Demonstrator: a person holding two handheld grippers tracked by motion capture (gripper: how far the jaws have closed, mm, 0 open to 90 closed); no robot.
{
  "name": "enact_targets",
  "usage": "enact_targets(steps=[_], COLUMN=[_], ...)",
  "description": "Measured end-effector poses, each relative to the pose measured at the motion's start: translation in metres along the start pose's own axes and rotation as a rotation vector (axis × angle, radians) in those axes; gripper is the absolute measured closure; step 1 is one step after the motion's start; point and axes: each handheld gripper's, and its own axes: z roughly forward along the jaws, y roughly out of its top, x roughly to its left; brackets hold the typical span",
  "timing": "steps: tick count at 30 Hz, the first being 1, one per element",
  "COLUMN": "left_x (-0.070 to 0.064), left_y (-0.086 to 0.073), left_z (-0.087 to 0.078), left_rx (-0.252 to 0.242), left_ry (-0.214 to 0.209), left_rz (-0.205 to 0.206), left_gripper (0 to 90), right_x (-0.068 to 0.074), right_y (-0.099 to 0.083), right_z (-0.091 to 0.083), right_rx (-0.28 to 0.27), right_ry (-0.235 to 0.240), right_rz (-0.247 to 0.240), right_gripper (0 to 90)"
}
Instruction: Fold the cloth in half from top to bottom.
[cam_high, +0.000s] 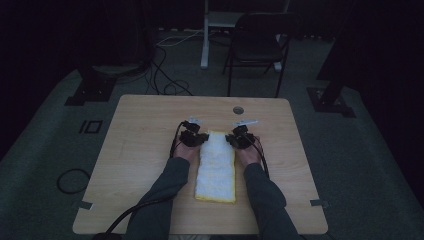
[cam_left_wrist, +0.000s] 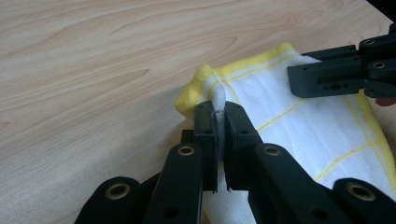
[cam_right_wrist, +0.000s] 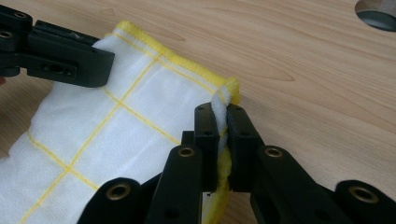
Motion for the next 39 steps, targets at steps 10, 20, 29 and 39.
enact_targets(steps=[10,20,29,39], left_x=[-0.005,-0.013,-0.017,-0.022], left_y=[0.005,0.009,0.011,0.006], left_z=[-0.007,-0.018,-0.030,-0.038], left_rx=[-0.029,-0.072,-0.104,-0.124], left_ry=[-0.006,-0.017,-0.022,-0.035], left_rz=[0.019,0.049,0.078,0.102], left_gripper=[86.0,86.1,86.1,86.1], right_x=[0.000,-0.001,0.002,0.006], right_y=[0.003,0.005,0.008,0.004], right_z=[-0.007,-0.016,-0.029,-0.038], right_rx=[-0.022,-0.052,-0.091,-0.114], right_ry=[-0.001,0.005,0.010,0.020], right_rz=[-0.009,-0.016,-0.033,-0.055], right_gripper=[85.1,85.1,85.1,85.0])
